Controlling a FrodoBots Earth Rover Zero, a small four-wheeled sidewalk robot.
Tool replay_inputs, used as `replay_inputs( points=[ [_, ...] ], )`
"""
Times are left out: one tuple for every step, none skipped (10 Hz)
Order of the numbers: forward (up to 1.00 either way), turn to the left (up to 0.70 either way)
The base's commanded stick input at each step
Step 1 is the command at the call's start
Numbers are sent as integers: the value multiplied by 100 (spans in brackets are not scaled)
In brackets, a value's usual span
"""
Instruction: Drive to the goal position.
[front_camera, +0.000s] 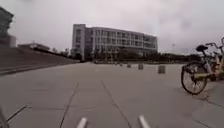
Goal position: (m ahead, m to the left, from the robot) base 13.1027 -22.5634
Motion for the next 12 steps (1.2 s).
replay_inputs(
  points=[
    [100, -6],
    [100, 0],
    [100, -3],
    [100, -25],
    [100, -4],
    [100, -7],
    [100, -27],
    [100, -6],
    [100, -2],
    [100, -28],
    [100, -36],
    [100, -36]
  ],
)
